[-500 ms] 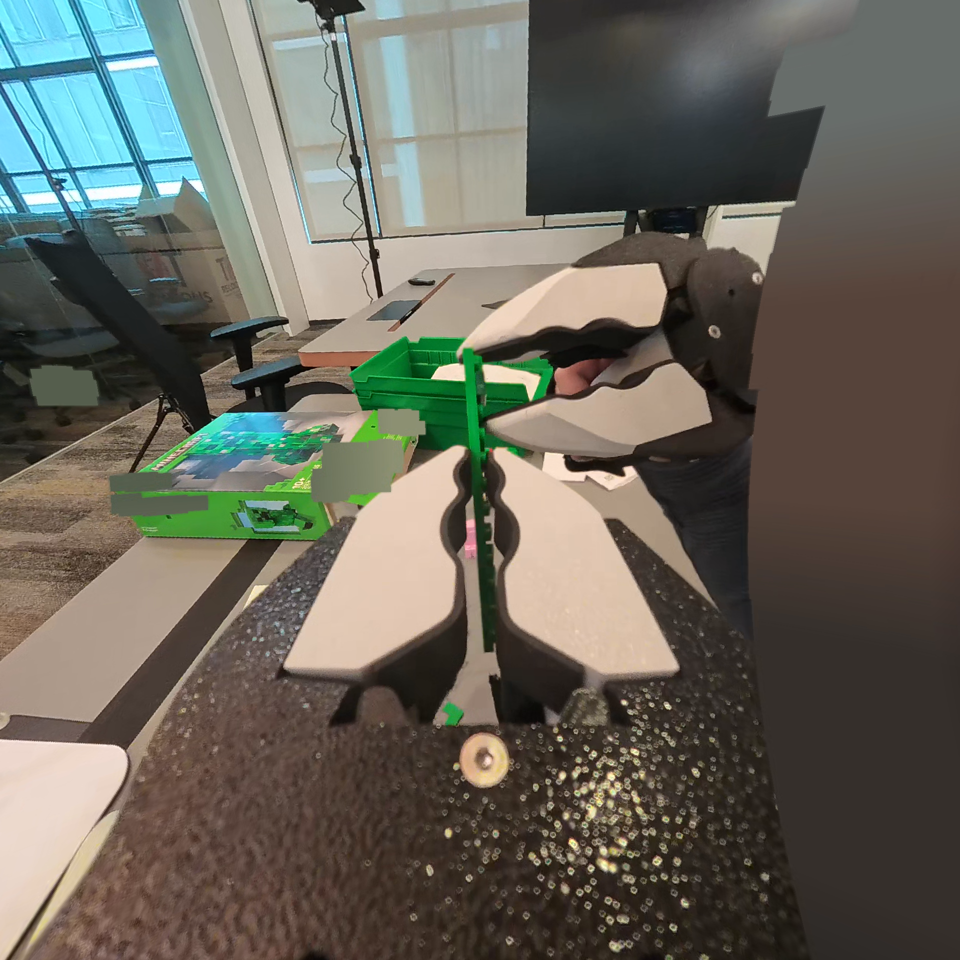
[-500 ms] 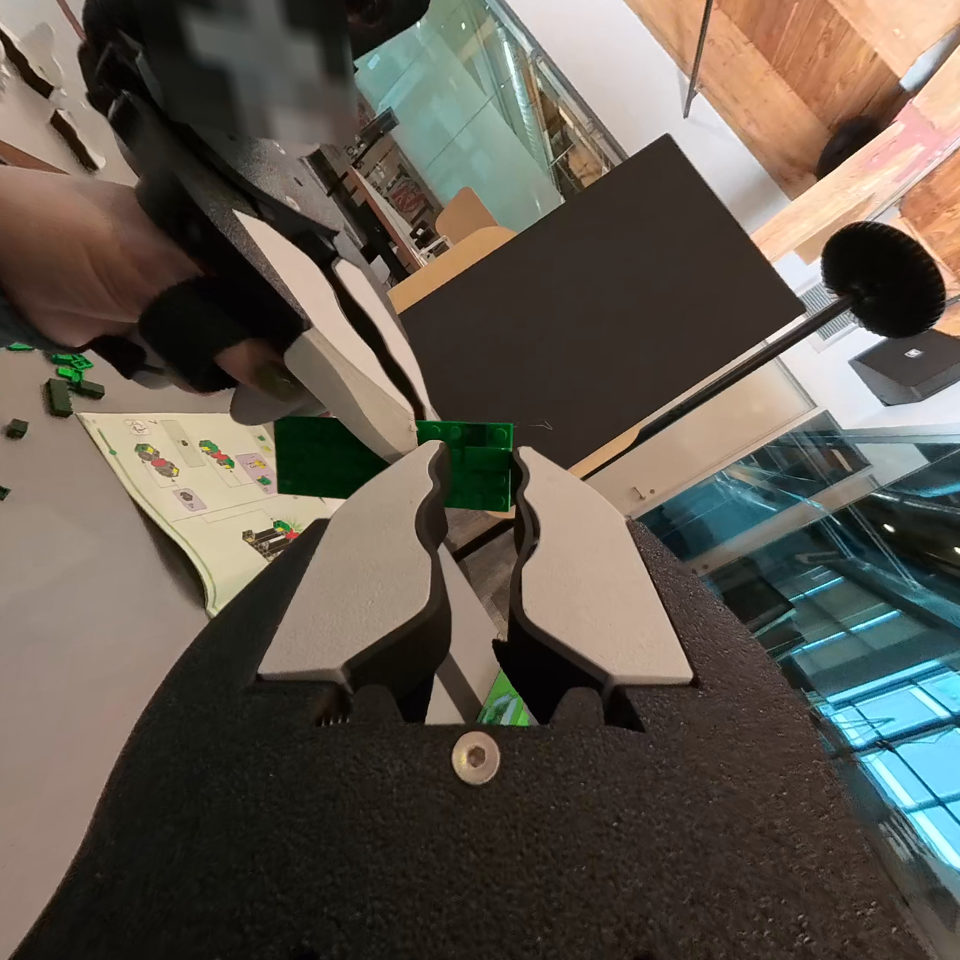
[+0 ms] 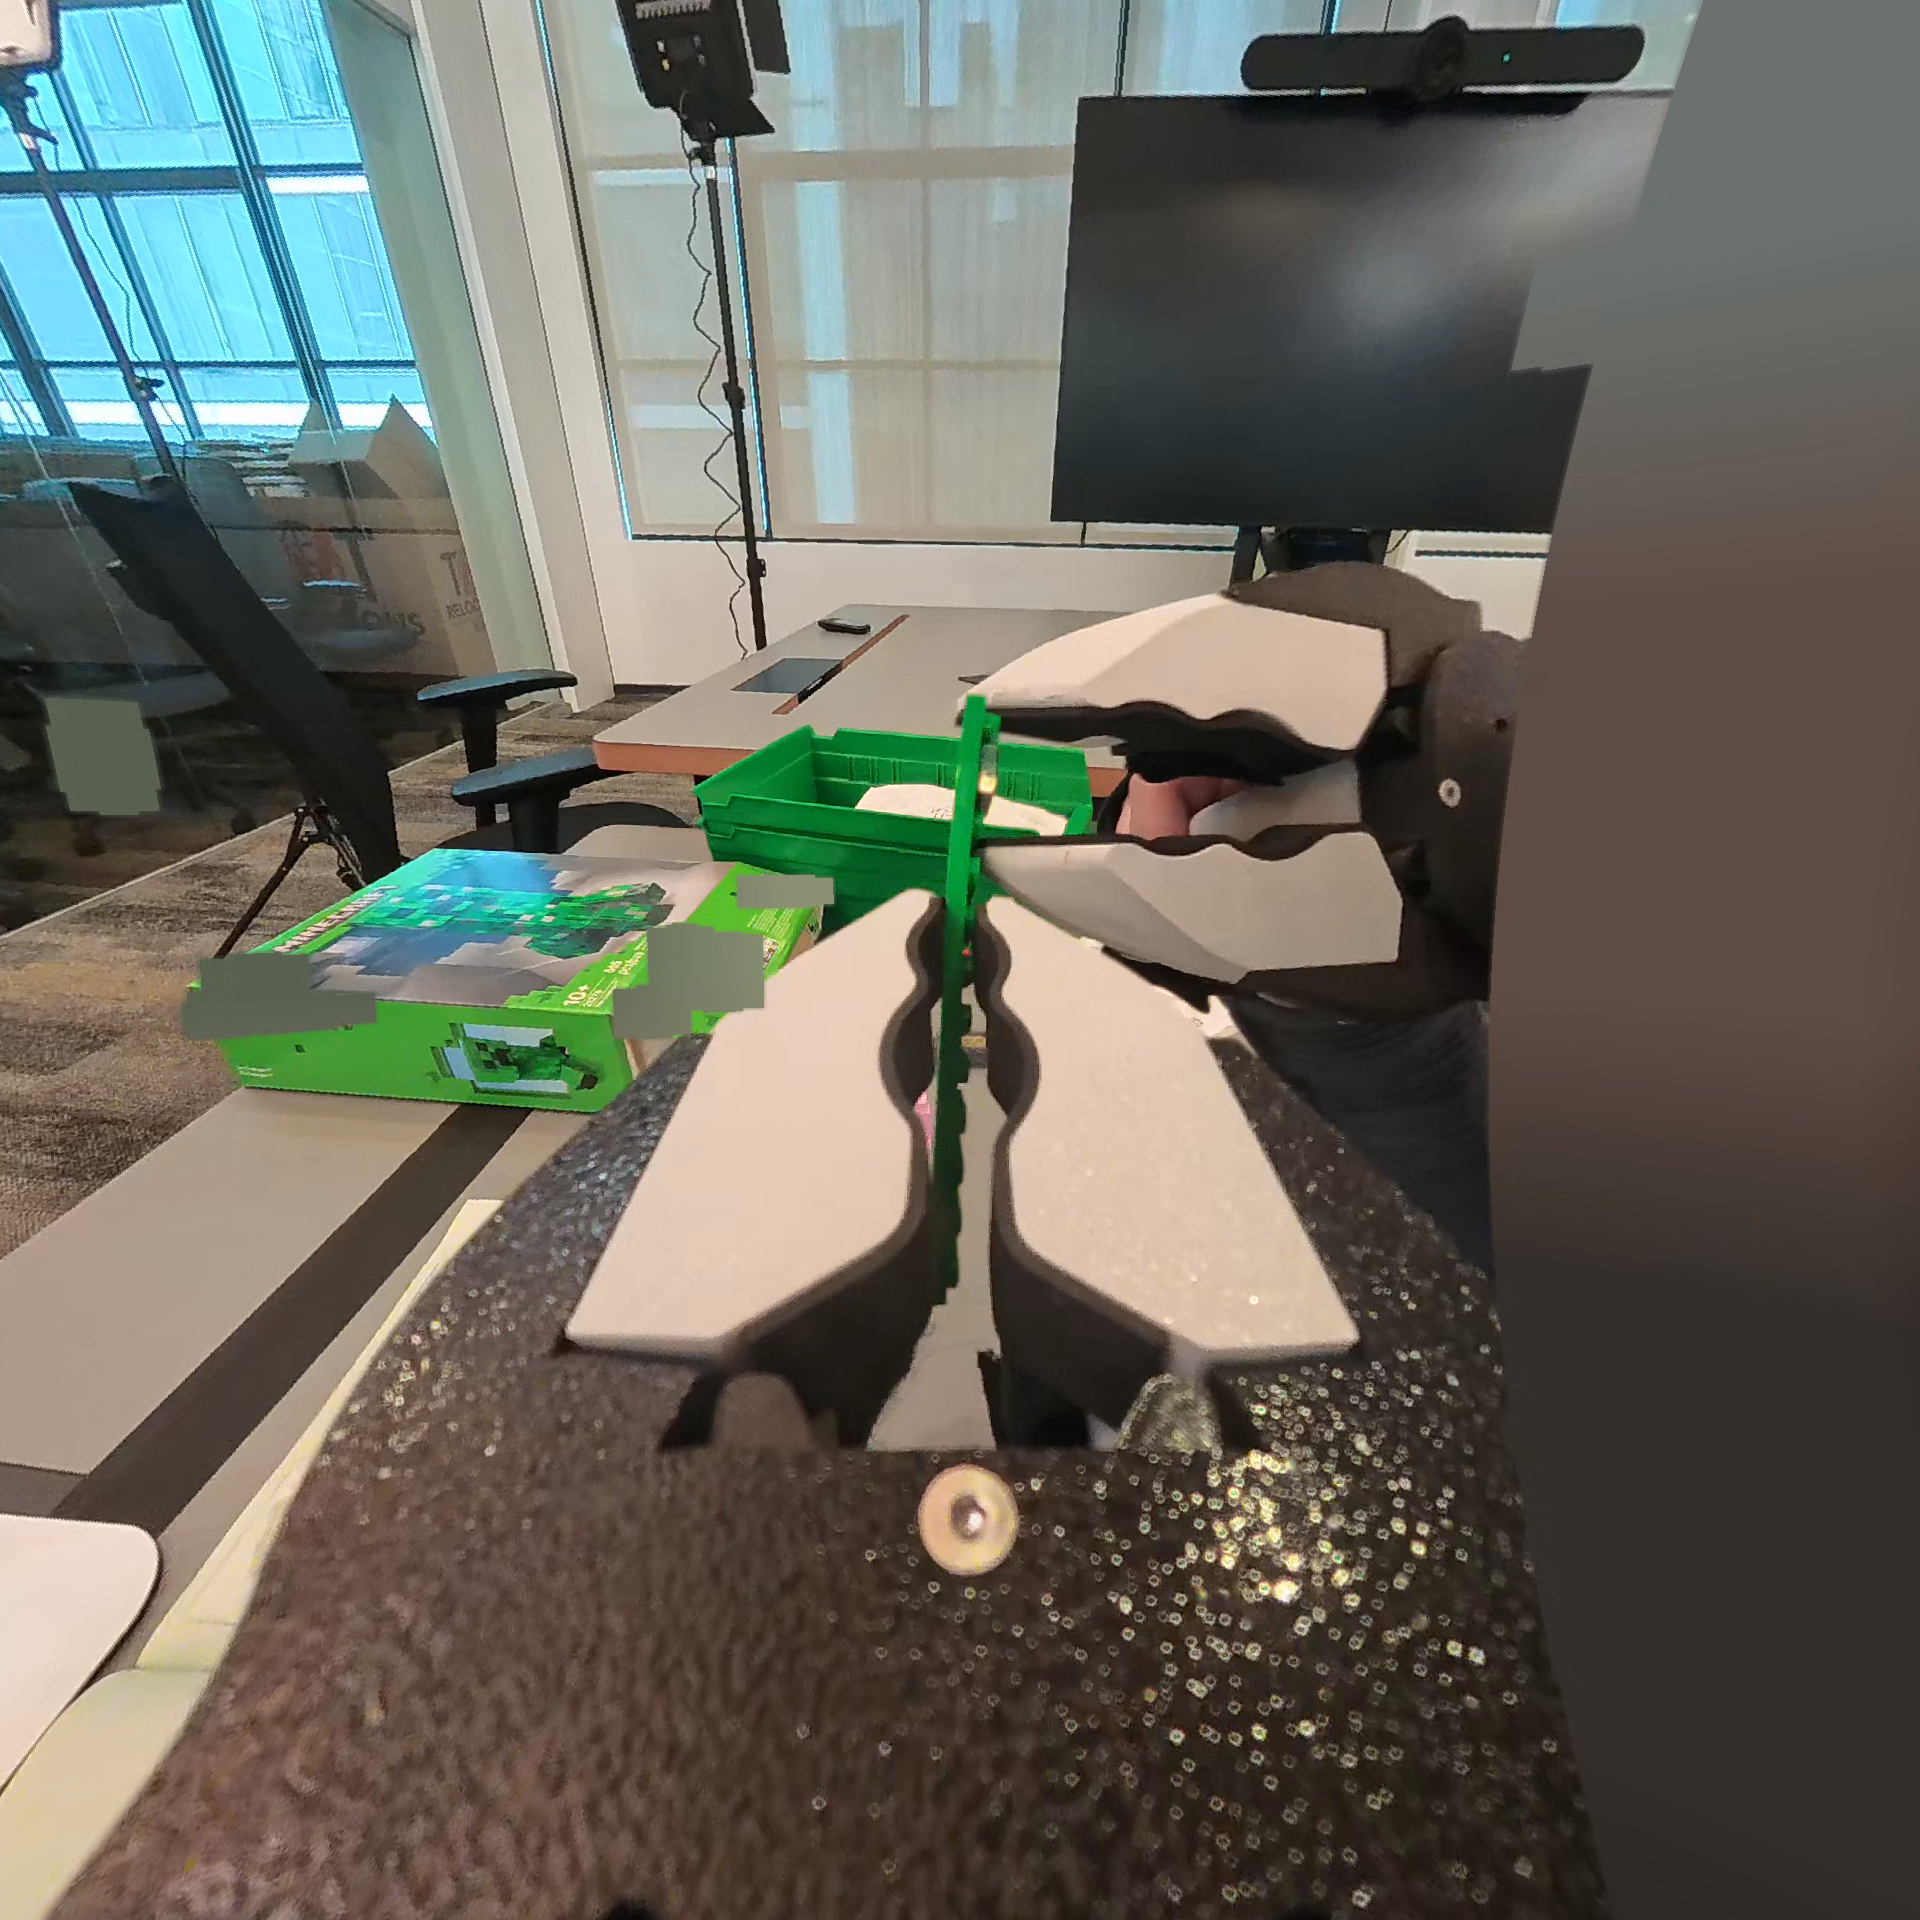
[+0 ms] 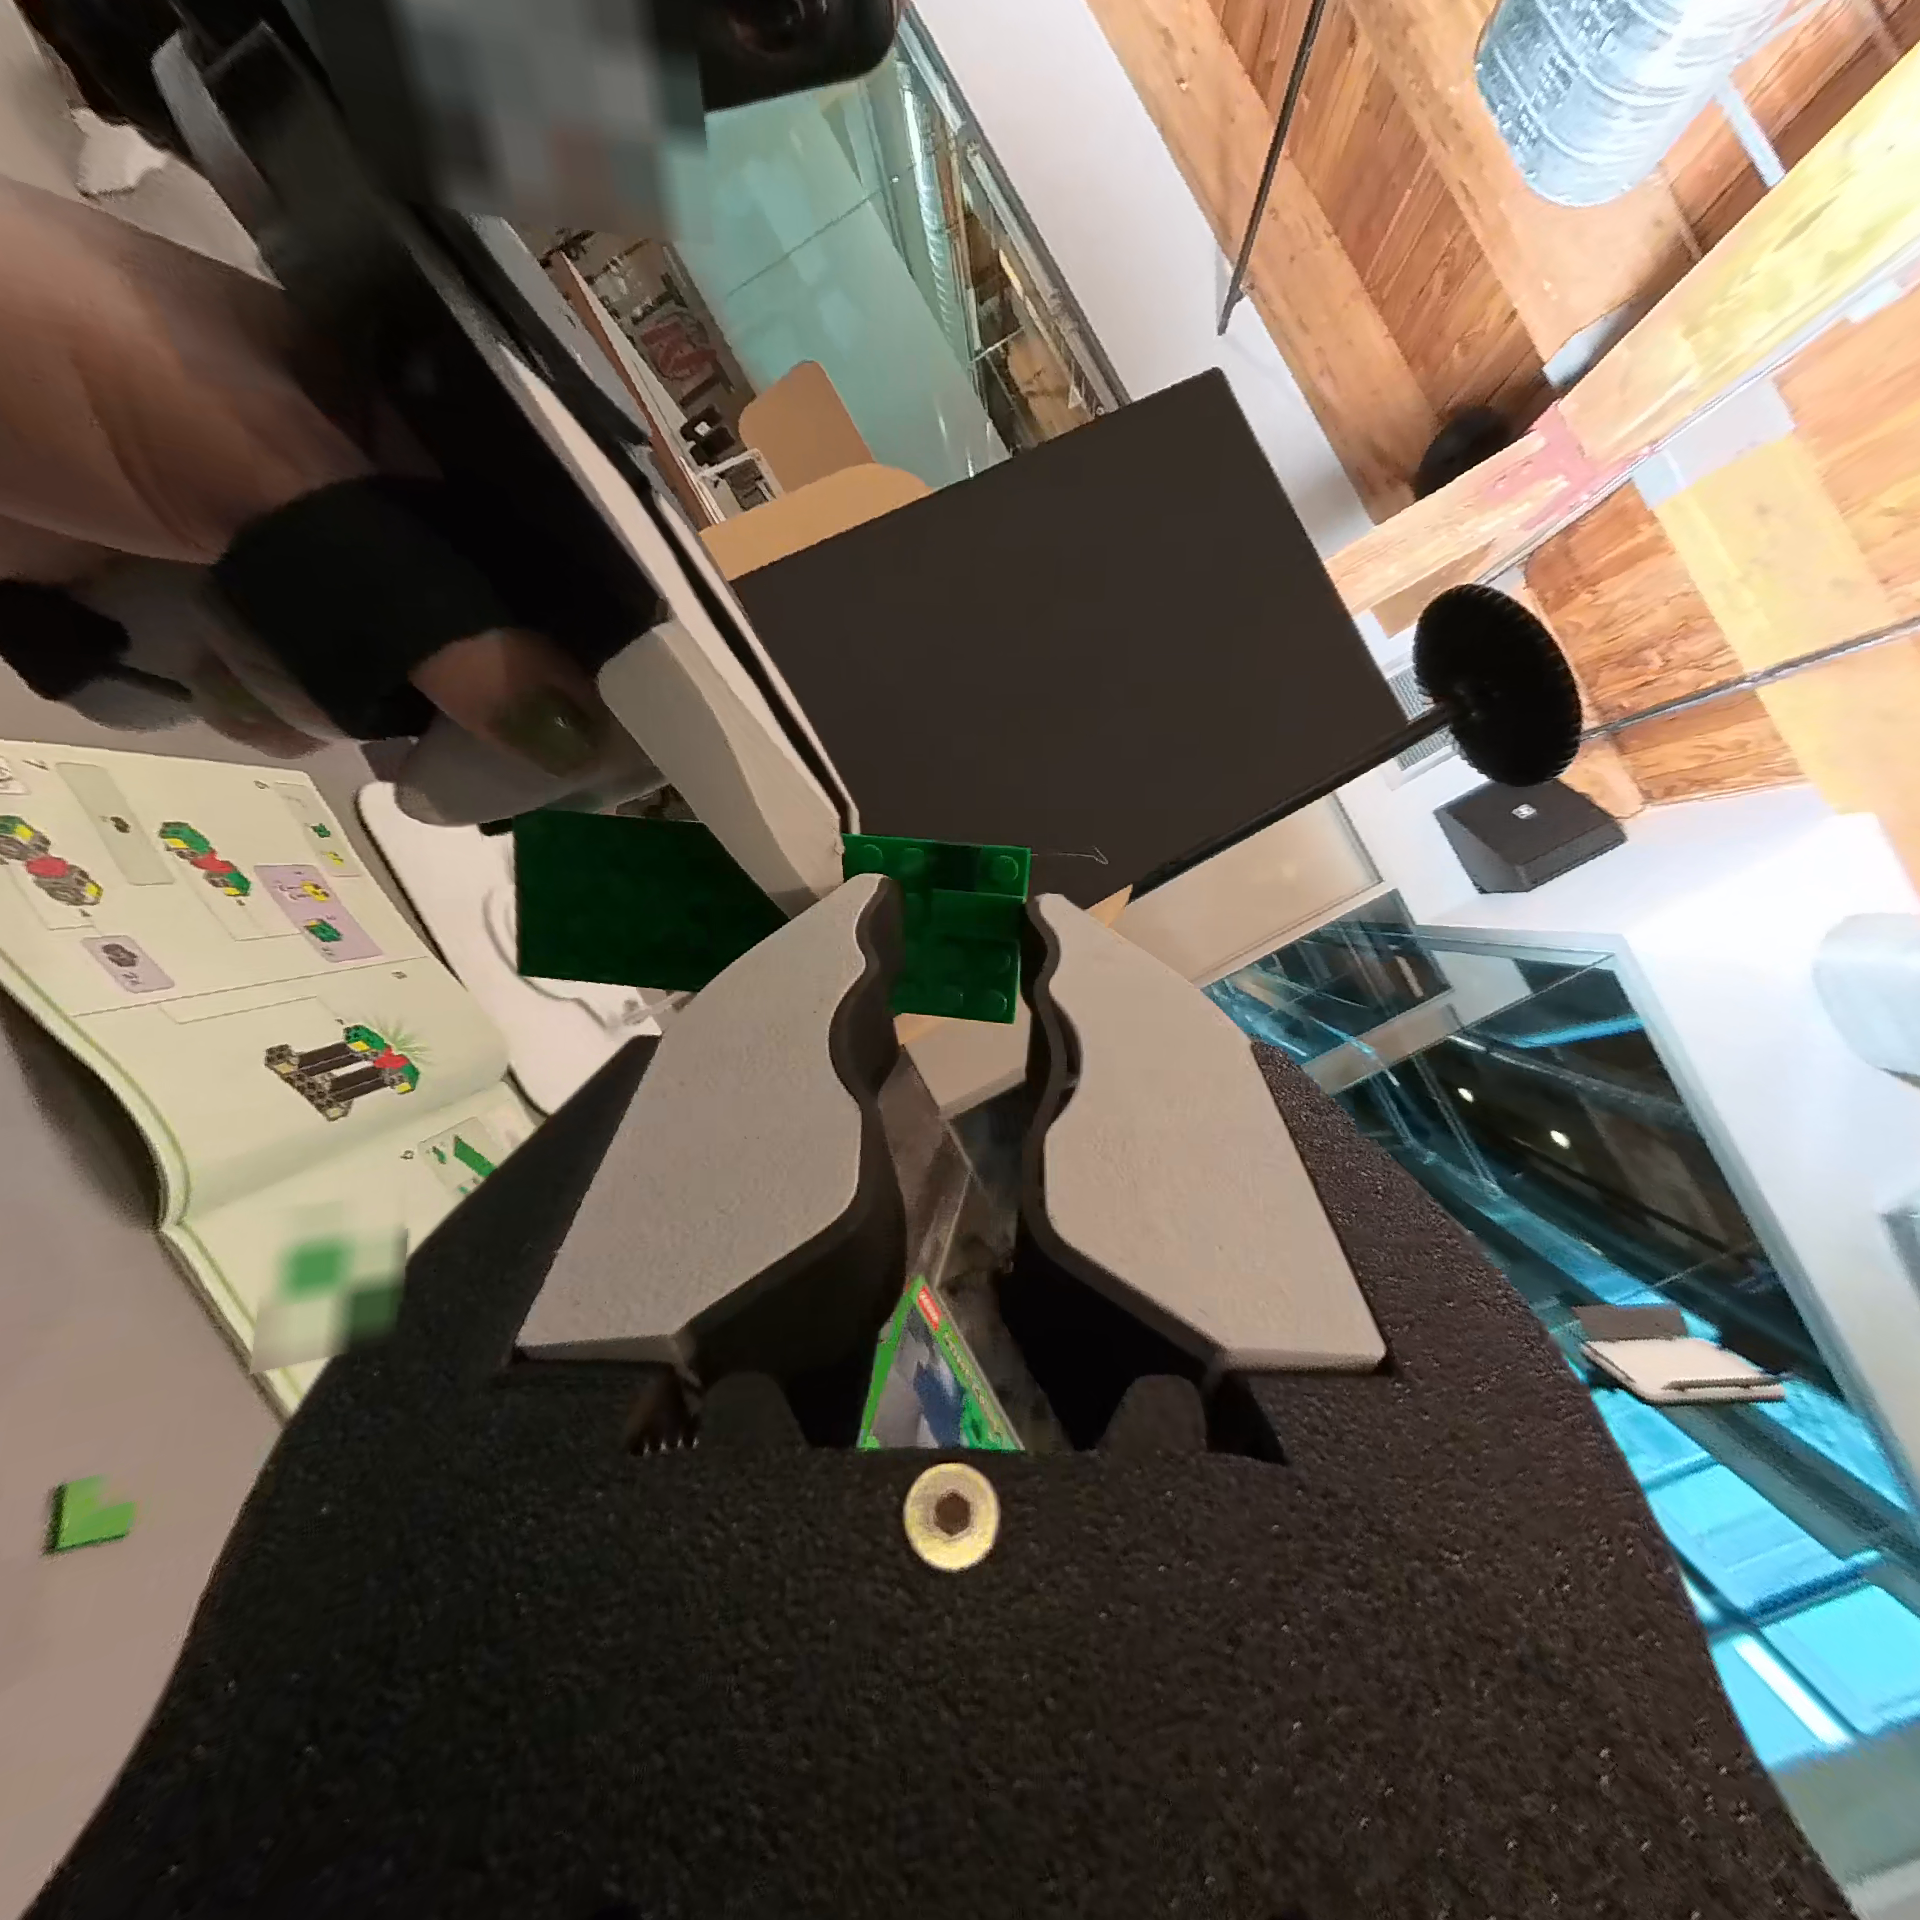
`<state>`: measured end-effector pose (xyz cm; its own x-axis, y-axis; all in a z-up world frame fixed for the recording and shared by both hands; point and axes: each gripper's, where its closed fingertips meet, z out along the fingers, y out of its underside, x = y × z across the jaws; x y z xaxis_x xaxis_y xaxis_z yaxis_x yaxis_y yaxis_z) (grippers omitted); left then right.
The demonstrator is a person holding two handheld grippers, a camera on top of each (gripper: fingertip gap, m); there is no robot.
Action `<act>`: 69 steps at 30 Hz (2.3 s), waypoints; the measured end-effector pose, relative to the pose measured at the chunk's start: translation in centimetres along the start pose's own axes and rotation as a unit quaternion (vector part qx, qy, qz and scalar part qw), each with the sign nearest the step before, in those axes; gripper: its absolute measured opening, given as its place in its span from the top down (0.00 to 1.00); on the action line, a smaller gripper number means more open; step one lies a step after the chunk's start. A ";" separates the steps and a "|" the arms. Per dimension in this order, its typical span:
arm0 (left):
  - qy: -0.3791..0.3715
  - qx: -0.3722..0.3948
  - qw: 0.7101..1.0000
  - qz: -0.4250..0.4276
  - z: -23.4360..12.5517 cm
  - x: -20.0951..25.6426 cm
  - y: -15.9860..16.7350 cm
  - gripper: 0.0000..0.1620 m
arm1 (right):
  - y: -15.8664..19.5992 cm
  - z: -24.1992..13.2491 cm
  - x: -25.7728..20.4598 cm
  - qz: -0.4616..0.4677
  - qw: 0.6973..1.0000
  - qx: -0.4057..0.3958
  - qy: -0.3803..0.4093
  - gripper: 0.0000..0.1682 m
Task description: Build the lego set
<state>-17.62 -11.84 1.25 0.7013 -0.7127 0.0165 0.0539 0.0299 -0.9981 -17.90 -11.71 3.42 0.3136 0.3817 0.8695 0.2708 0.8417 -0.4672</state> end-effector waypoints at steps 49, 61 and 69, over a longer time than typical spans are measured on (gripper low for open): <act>0.115 -0.295 0.921 -0.228 -3.6 -0.1 19.5 0.98 | 13.8 -5.1 -18.3 0.410 0.793 -0.162 -0.421 0.83; 0.160 -0.273 0.923 -0.221 -1.9 1.6 20.3 0.97 | 9.2 -5.1 -18.4 0.605 0.628 -0.051 -0.487 0.97; 0.000 -0.298 0.947 0.121 -0.9 0.0 22.0 0.55 | 11.1 -4.5 -17.8 0.699 0.573 -0.063 -0.422 0.98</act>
<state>-17.04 -11.84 -20.75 0.6425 -0.7350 -0.2167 -0.5184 -0.2086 -0.8293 -16.36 -10.93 -18.01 -0.2332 0.7435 -0.6267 0.3724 -0.5271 -0.7639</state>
